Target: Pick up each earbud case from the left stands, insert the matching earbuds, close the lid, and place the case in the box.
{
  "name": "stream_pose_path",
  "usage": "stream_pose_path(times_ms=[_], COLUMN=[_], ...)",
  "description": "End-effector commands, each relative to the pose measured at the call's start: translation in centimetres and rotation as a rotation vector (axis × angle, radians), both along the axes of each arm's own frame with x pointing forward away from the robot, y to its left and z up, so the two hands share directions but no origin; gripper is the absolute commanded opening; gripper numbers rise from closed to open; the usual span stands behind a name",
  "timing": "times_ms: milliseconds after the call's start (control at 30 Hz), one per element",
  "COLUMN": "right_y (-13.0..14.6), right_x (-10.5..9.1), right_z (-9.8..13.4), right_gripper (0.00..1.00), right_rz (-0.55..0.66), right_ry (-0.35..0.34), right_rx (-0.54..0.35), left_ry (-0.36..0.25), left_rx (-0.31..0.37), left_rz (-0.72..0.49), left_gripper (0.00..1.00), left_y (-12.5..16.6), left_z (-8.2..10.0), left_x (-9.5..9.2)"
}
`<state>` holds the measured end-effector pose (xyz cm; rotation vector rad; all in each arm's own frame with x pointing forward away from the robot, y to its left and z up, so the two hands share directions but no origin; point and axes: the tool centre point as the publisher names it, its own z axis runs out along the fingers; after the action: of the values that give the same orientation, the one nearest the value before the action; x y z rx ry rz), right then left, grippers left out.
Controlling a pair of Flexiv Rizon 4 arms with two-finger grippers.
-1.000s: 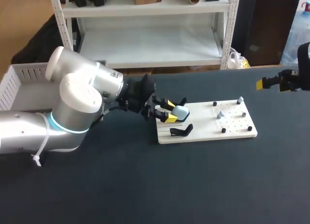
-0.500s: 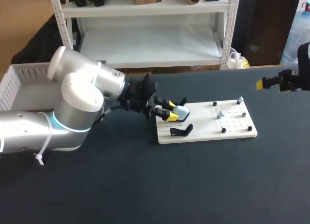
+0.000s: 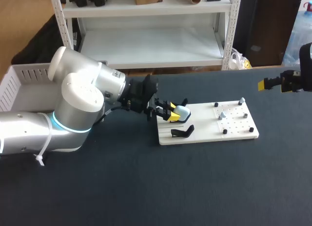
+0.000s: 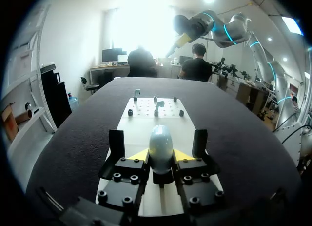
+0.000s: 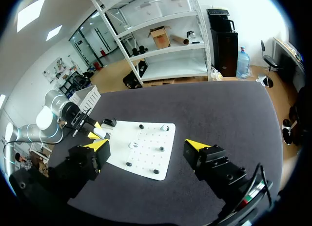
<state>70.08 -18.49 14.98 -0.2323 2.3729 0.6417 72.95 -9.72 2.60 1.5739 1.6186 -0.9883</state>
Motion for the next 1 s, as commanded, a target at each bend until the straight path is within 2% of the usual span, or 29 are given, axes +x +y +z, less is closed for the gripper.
stream_pose_path(times_ms=[33, 433, 500, 700, 1000], right_y=[-0.1, -0.1, -0.1, -0.1, -0.1], right_x=[0.0, 0.0, 0.0, 0.0, 0.0], right_z=[0.0, 0.0, 0.0, 0.0, 0.0], right_gripper=[1.0, 1.0, 1.0, 1.0, 1.0], right_rz=[0.001, 0.001, 0.001, 0.001, 0.001], right_ry=[0.0, 0.0, 0.0, 0.0, 0.0], right_rx=[0.0, 0.0, 0.0, 0.0, 0.0], left_ry=[-0.008, -0.042, -0.088, -0.146, -0.146], left_rx=[-0.042, -0.22, -0.267, -0.327, -0.327], left_rz=[-0.003, 0.006, 0.045, 0.098, 0.098], left_gripper=[0.0, 0.0, 0.0, 0.0, 0.0], left_y=[1.2, 3.8, 3.8, 4.0, 4.0], left_z=[1.6, 8.2, 9.4, 12.2, 12.2], left_x=[-0.5, -2.6, -3.3, -4.6, -4.6])
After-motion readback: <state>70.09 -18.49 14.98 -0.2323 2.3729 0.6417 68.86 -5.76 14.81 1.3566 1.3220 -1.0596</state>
